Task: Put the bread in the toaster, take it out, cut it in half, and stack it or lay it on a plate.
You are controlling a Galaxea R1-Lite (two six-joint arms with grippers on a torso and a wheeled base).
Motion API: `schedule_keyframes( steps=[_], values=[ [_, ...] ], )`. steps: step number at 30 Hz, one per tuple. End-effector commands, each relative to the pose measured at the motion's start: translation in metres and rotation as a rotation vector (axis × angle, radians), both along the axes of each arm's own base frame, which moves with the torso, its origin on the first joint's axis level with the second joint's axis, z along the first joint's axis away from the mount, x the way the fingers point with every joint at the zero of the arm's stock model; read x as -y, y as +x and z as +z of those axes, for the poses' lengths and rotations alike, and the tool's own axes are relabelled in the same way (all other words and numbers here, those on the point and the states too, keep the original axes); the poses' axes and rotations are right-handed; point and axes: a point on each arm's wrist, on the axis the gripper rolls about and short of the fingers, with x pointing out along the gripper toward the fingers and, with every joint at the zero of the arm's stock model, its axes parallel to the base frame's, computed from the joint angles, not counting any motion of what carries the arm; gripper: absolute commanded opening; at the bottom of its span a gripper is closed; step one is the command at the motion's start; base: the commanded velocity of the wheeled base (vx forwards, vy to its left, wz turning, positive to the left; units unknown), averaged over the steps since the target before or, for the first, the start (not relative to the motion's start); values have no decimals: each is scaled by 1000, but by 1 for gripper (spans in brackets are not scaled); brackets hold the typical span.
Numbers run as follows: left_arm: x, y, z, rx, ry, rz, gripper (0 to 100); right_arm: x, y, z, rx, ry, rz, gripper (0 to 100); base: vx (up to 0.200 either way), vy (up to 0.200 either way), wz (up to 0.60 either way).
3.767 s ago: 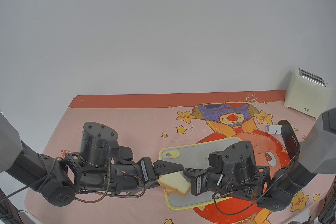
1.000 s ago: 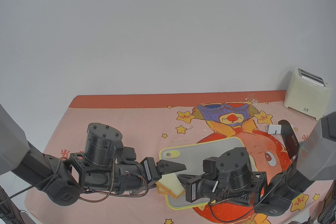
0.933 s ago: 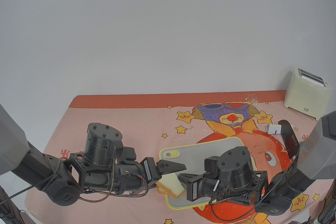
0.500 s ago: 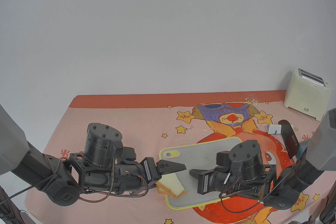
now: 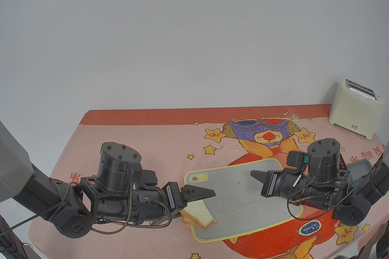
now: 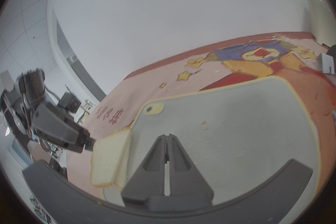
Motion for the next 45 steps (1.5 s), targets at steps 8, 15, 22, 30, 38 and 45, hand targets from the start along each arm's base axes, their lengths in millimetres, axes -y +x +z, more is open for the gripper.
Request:
schedule_keyframes(
  steps=[8,15,22,30,38,45],
  values=[
    [0,1,0,-2,1,2,0,4,-1,5,19,20,-8,0,0,0,0],
    [0,0,0,-3,0,1,0,4,-1,6,21,22,-11,0,0,0,0],
    [-1,-1,1,-2,-1,1,0,4,-1,6,19,22,-11,0,0,0,0],
    [-8,-7,22,57,-43,12,0,16,8,8,23,33,-46,0,0,0,0],
    [-38,-22,75,233,-162,69,0,20,3,23,71,65,-38,0,0,0,0],
    [-52,-39,95,316,-213,63,0,22,0,31,98,81,-37,0,0,0,0]
  ],
)
